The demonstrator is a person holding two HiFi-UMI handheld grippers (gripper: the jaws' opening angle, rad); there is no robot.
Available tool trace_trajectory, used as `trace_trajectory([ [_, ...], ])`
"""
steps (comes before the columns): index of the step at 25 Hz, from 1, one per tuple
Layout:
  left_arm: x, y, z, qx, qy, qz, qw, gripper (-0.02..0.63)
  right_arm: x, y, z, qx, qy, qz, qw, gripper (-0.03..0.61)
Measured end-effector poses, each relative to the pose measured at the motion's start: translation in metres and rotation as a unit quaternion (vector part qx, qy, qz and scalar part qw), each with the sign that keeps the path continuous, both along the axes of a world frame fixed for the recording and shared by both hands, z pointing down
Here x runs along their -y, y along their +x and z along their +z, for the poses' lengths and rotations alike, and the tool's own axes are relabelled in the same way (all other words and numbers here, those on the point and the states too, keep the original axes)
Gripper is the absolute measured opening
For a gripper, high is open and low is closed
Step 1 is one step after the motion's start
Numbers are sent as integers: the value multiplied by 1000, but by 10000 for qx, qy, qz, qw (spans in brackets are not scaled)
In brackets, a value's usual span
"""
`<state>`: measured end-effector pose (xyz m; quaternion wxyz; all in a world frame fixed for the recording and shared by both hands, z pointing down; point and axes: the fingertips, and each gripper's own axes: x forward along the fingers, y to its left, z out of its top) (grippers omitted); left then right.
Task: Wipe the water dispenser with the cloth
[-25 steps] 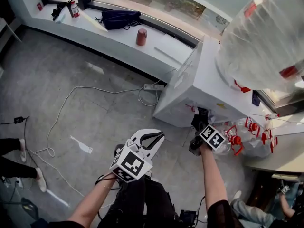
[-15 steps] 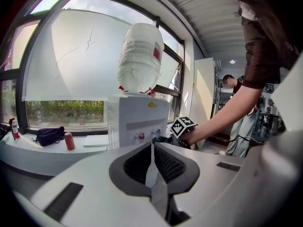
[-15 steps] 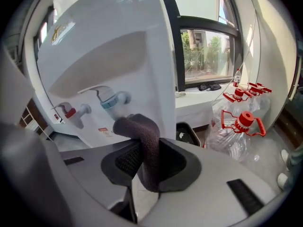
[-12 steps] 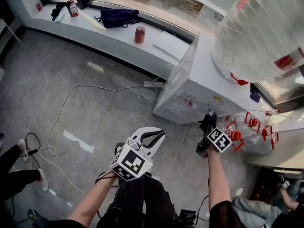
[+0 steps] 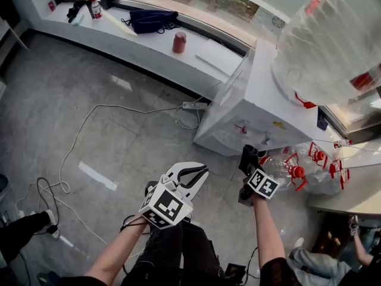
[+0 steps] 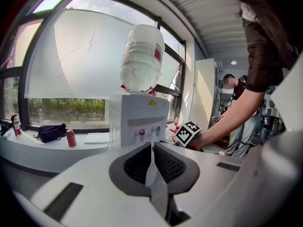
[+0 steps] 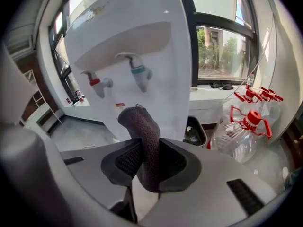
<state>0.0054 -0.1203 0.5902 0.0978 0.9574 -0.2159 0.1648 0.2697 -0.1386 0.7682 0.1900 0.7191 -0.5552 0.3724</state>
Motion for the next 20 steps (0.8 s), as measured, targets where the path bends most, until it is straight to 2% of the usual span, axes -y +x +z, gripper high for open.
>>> trace_trajectory([
  [6,11,-17,12,-6,-60,-112,9999,20,31,-87,37,243,-125,-819,9963,103],
  [12,26,-41,32,87,-104,-264,9996,20,70,-149,62,421,-127,-1219,9916,103],
  [16,40,-54,45,123,-94,-389,9991,20,94,-168,76,445,-79,-1351,9898,103],
  [20,50,-62,57,146,-86,-491,9987,20,110,-165,83,381,-60,-1227,9917,103],
])
